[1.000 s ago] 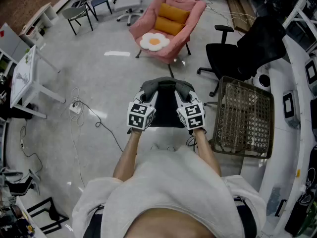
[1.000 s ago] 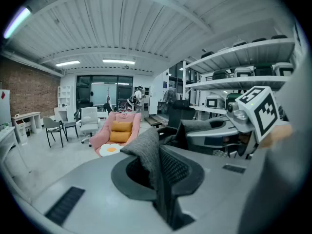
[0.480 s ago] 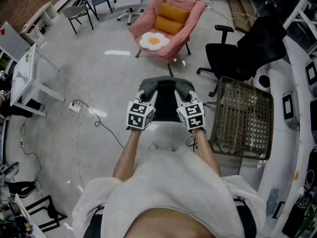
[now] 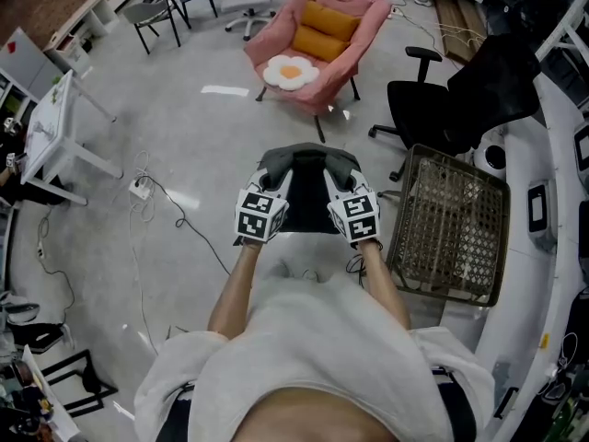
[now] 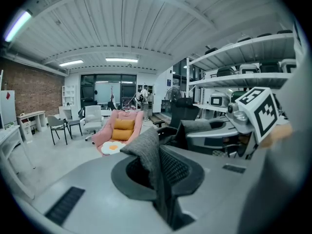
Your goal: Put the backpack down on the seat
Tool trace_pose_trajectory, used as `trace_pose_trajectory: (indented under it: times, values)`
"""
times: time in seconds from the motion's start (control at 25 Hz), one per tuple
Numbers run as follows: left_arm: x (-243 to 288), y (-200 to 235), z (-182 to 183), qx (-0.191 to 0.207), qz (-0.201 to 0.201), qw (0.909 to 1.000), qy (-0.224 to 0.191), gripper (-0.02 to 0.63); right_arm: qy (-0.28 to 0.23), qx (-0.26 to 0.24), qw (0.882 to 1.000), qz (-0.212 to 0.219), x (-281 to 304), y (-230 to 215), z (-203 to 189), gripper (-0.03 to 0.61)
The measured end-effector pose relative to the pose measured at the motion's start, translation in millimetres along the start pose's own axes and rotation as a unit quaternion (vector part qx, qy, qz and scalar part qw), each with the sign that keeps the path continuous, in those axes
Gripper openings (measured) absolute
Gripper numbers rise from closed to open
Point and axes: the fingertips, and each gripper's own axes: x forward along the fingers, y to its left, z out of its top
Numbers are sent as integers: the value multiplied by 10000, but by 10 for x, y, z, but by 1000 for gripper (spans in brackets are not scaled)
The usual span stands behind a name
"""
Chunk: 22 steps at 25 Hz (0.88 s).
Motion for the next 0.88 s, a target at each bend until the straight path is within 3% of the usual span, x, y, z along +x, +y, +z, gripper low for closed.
trace_pose_trajectory:
  times: [0.48, 0.88]
  values:
    - [425, 298, 14, -143, 87, 9998, 64, 34, 106, -81, 9998, 126, 464, -278, 29, 26]
    - [1138, 1011, 279, -211, 15, 9998, -5, 34, 186, -75, 9998, 50, 1338, -719, 276, 26]
